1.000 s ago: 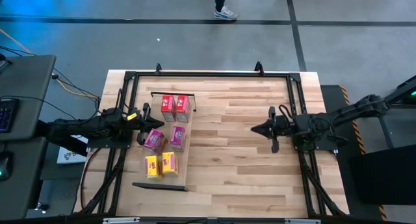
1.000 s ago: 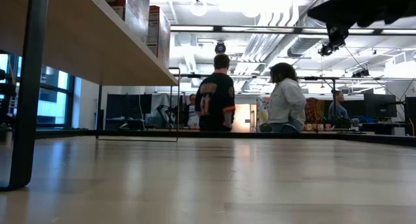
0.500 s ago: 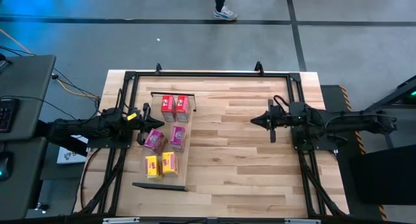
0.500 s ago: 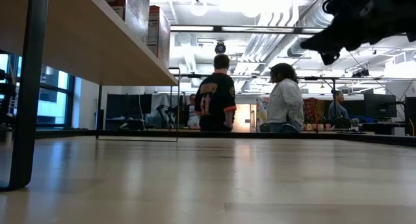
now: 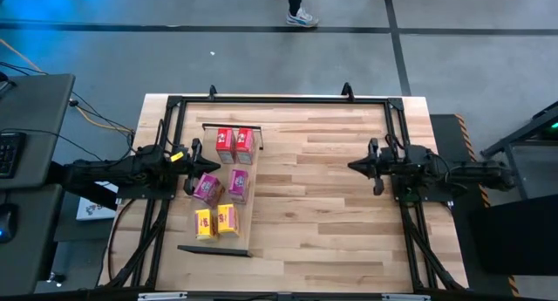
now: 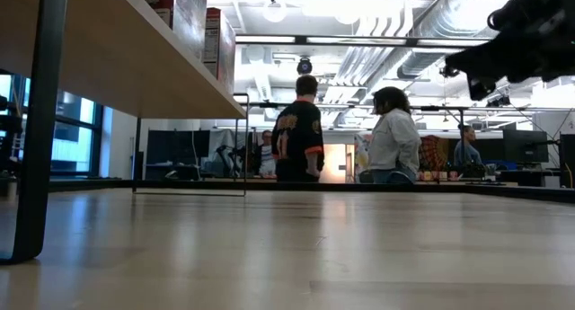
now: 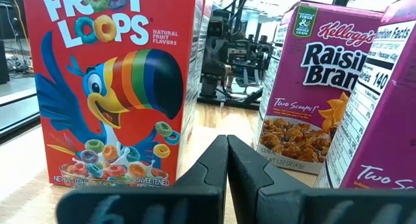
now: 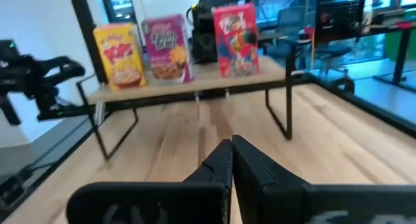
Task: Stack cereal on shelf
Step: Return to Home Position
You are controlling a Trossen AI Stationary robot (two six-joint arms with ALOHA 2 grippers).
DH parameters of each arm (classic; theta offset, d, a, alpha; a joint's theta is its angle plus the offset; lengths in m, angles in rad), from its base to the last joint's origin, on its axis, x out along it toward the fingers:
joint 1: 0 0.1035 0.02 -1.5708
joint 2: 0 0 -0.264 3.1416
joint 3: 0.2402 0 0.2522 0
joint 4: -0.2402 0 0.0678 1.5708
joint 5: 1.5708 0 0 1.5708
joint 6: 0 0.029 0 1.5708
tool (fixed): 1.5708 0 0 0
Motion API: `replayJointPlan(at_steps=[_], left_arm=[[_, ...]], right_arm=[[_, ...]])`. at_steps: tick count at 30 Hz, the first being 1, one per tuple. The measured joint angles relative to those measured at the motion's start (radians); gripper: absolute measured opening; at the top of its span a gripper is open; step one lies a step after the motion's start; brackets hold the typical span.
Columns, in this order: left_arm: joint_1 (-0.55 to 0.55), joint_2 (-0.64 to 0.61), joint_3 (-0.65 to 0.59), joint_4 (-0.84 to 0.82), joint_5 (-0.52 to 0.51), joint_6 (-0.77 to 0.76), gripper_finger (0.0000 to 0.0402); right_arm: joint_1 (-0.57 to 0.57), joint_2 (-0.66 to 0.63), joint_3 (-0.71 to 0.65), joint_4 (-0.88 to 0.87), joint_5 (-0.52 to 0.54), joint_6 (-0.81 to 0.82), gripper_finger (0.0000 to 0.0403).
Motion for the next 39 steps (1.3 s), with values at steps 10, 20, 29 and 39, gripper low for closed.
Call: replayJointPlan(at_steps=[10,20,29,39], left_arm=[[0.000,0.000,0.001,0.000,0.000,0.000,0.0000],[0.000,0.000,0.001,0.000,-0.001,0.000,0.0000],[0.000,0.000,0.001,0.000,-0.001,0.000,0.0000],[0.000,-0.003,0.001,0.000,-0.001,0.000,0.0000]], right_arm=[[0.047,-0.132,-0.049,-0.079,0.039,-0.054,0.0000],[0.067,-0.063,-0.049,-0.078,0.059,0.034,0.0000],[0.067,-0.049,-0.049,-0.078,0.059,0.055,0.0000],[0.067,-0.050,-0.049,-0.078,0.060,0.060,0.0000]])
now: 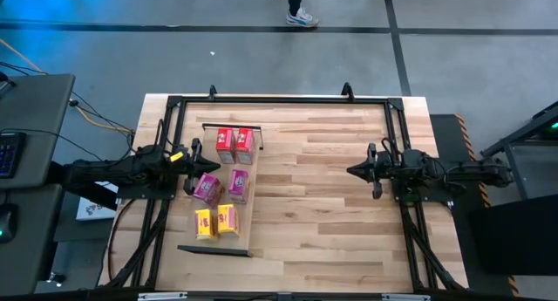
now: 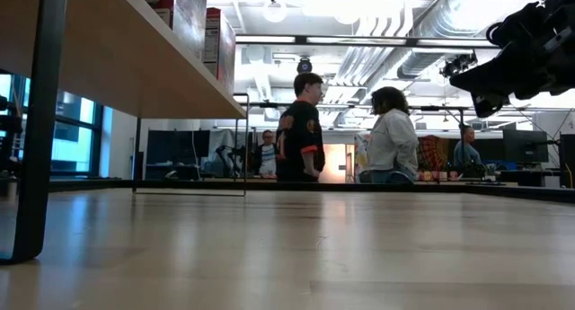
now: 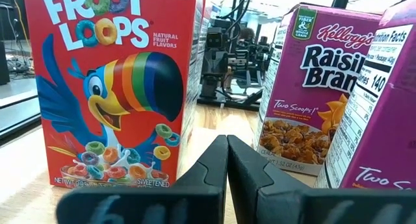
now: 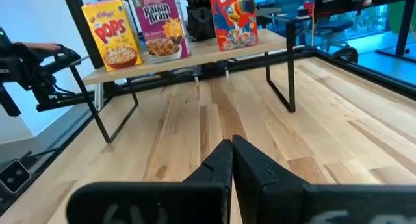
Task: Stack cereal on shelf
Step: Return to Home Position
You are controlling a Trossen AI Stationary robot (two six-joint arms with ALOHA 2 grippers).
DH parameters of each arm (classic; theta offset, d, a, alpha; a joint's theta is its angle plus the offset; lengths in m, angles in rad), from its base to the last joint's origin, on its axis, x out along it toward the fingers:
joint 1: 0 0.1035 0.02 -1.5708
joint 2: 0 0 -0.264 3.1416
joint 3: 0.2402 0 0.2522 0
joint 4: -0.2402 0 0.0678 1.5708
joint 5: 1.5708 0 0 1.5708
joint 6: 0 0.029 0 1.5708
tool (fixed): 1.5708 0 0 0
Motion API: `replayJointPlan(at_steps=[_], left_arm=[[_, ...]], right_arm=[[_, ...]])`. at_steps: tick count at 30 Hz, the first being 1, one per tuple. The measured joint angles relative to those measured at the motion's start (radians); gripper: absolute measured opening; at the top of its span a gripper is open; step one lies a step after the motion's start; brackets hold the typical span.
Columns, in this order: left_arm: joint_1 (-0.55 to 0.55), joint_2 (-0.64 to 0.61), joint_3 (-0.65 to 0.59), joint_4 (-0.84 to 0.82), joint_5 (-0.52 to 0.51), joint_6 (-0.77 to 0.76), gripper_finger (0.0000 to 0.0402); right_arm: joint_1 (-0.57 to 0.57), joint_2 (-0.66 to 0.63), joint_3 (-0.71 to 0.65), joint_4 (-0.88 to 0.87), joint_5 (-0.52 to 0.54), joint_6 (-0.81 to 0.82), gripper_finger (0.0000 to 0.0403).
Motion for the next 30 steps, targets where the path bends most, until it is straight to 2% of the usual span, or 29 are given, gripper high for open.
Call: replayJointPlan(at_steps=[9,30], left_arm=[[0.000,0.000,0.000,-0.002,0.000,0.000,0.0000],[-0.003,0.003,0.000,-0.001,-0.008,0.000,0.0000]], right_arm=[[0.002,-0.104,0.000,0.007,0.000,0.000,0.0000],[0.035,-0.091,-0.001,0.000,0.003,0.000,0.0000]])
